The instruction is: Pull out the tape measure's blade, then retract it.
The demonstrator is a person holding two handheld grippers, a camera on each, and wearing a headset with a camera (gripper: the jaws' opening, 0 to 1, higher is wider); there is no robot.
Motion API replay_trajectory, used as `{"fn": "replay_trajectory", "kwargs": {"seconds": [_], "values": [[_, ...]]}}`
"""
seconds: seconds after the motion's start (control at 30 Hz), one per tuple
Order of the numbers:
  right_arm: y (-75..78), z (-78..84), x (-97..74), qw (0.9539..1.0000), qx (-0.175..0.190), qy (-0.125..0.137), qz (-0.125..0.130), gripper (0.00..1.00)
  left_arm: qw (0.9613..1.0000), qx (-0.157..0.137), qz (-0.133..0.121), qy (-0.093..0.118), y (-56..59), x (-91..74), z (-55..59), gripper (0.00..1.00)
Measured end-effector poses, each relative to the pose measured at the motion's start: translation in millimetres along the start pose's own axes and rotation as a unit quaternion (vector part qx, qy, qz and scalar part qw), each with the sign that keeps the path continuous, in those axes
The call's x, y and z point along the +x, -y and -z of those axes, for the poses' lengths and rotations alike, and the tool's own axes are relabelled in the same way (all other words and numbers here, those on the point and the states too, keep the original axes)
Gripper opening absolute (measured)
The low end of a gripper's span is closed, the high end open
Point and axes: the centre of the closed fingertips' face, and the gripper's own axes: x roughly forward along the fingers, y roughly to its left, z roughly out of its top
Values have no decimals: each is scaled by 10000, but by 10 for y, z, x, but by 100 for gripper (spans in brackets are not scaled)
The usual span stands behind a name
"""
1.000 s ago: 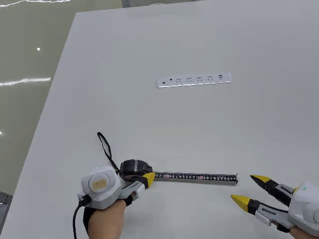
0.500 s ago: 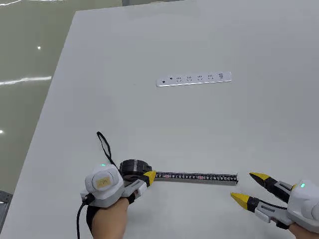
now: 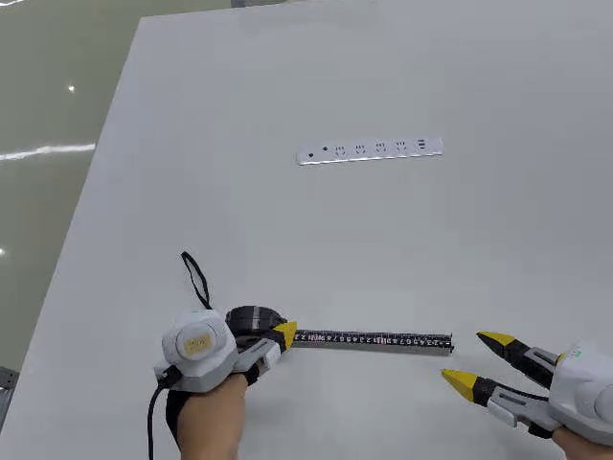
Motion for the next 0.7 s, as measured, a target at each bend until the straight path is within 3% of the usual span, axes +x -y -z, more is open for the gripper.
{"fn": "replay_trajectory", "kwargs": {"seconds": [0.7], "values": [[35,62,55,9998,-79,-125,-90,50,9997,-23,-245,20,-58,17,-1,65]]}}
